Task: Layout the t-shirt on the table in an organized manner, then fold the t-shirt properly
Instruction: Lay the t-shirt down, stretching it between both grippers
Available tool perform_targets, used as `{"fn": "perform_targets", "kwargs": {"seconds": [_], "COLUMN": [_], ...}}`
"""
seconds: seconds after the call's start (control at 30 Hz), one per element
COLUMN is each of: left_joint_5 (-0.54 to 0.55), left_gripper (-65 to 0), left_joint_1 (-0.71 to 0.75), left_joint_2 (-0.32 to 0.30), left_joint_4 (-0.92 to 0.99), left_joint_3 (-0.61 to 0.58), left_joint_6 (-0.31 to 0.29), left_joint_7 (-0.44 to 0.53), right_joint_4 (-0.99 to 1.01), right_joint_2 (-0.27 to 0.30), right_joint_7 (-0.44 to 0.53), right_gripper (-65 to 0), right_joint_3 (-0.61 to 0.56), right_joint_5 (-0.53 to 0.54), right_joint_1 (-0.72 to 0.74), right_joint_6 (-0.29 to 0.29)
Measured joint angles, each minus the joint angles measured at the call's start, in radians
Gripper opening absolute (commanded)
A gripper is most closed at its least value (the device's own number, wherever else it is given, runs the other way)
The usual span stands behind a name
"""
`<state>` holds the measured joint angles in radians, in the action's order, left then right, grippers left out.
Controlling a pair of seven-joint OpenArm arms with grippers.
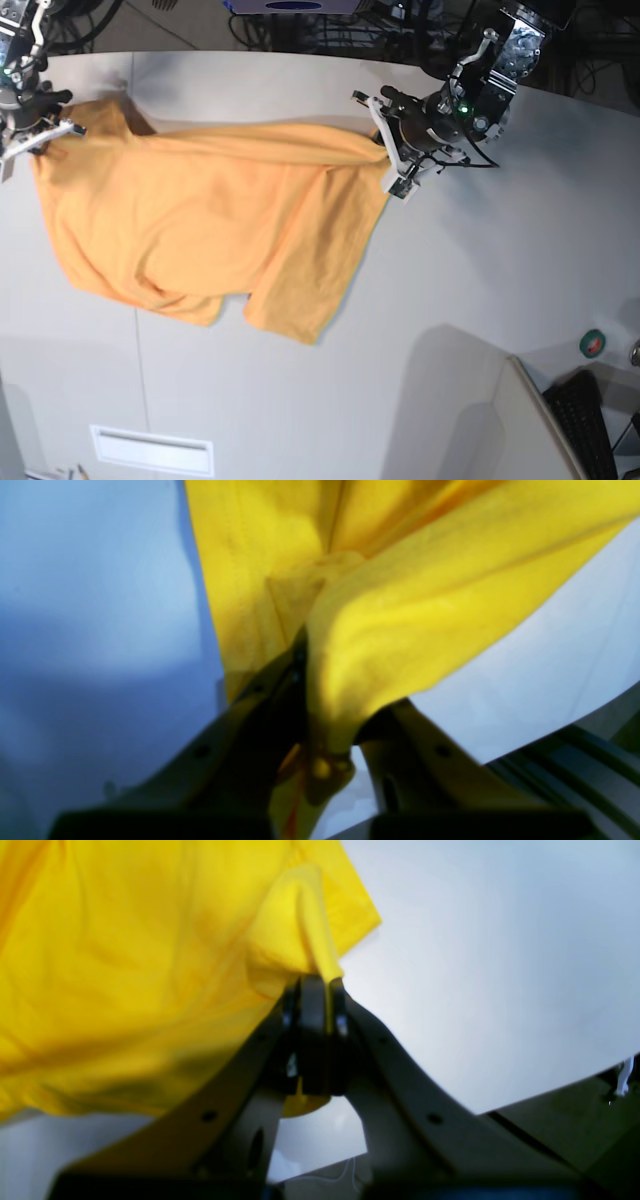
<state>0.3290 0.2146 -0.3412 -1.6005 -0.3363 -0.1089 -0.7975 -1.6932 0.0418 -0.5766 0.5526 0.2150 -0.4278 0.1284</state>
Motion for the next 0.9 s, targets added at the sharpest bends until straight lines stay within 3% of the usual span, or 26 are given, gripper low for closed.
{"fn": "perform_targets", "kwargs": {"seconds": [0.17,0.2,0.27,0.33,0.4,0.47,0.6,0.73,0.8,0.9], "left_joint_5": [0.000,0.000,-0.003,-0.006,-0.005,0.014,-0.002,0.008,0.008,0.008], "left_gripper": [-65.0,-61.7,-42.6,-24.8,-9.2,0.0,0.0,0.0,-5.1,-19.7], "left_joint_1": [0.003,0.005,0.019,0.048,0.101,0.175,0.302,0.341,0.335,0.311], "left_joint_2": [0.000,0.000,-0.002,-0.012,-0.011,-0.005,-0.013,-0.010,-0.007,-0.009], "left_joint_4": [0.000,0.000,-0.009,-0.045,-0.102,-0.169,-0.282,-0.382,-0.382,-0.379], "left_joint_3": [0.000,0.000,0.002,0.003,0.027,0.098,0.262,0.338,0.344,0.331], "left_joint_6": [0.000,0.000,0.000,0.004,0.004,-0.007,0.004,0.003,0.002,0.000], "left_joint_7": [0.000,0.000,-0.001,-0.002,-0.005,0.001,-0.008,-0.001,-0.001,-0.013], "right_joint_4": [0.027,0.027,0.026,0.026,0.026,0.025,0.021,-0.043,-0.085,-0.117], "right_joint_2": [-0.017,-0.029,-0.048,-0.064,-0.079,-0.084,-0.083,-0.084,-0.080,-0.077], "right_joint_7": [0.000,0.001,0.000,0.001,-0.002,0.001,-0.002,-0.001,0.000,0.004], "right_gripper": [-65.0,-59.0,-44.7,-37.4,-36.5,-36.5,-36.5,-36.5,-36.5,-36.5], "right_joint_3": [0.008,0.010,0.005,0.006,0.007,0.006,0.029,0.117,0.148,0.159], "right_joint_5": [-0.005,-0.006,-0.002,-0.005,-0.009,0.000,-0.003,-0.006,-0.006,-0.005], "right_joint_1": [-0.023,-0.029,-0.051,-0.072,-0.088,-0.095,-0.099,-0.100,-0.099,-0.097], "right_joint_6": [0.000,-0.004,-0.003,-0.004,-0.007,-0.006,-0.005,-0.005,-0.008,-0.007]}}
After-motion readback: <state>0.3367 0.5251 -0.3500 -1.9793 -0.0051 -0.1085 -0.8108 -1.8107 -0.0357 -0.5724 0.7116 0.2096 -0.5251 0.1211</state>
